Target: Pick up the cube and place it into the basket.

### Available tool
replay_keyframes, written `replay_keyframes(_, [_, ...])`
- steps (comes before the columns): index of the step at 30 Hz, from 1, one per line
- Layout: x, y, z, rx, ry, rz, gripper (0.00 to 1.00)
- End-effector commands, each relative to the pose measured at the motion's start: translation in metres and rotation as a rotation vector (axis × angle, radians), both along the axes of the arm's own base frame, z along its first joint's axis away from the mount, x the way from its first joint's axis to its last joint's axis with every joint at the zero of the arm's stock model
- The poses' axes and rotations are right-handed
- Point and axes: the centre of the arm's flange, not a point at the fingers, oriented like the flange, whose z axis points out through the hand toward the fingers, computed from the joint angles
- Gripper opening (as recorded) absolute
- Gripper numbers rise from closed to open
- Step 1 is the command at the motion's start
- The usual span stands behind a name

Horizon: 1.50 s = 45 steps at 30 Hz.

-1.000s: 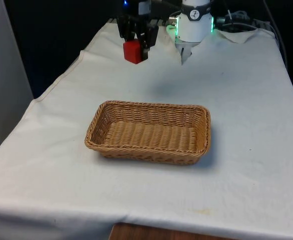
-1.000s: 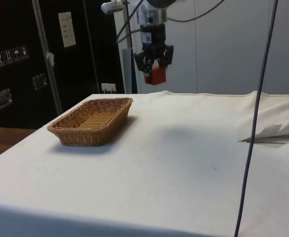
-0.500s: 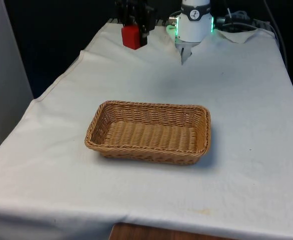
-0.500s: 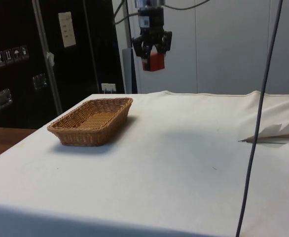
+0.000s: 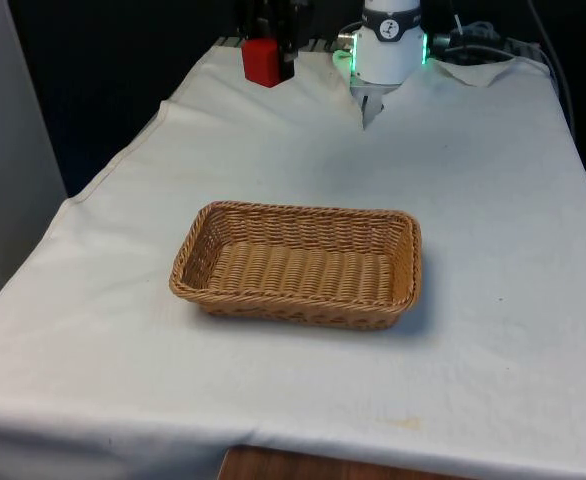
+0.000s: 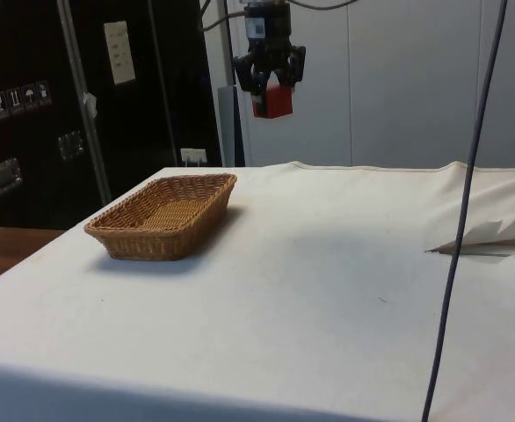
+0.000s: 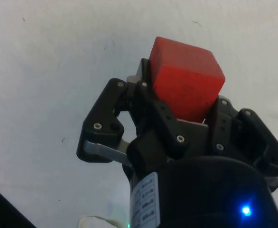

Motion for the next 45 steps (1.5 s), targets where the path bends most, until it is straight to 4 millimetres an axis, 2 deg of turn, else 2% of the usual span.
replay_keyframes(1, [0.0,0.0,0.0,0.0,0.0,0.0,0.01])
replay_keyframes(13, [0.003,0.004,0.007,-0.021,-0.007,0.03,0.01])
replay_keyframes(20, [0.002,0.009,0.022,-0.048,-0.011,0.078,0.01])
replay_keyframes(45, [0.003,0.012,0.022,-0.053,-0.007,0.282,0.01])
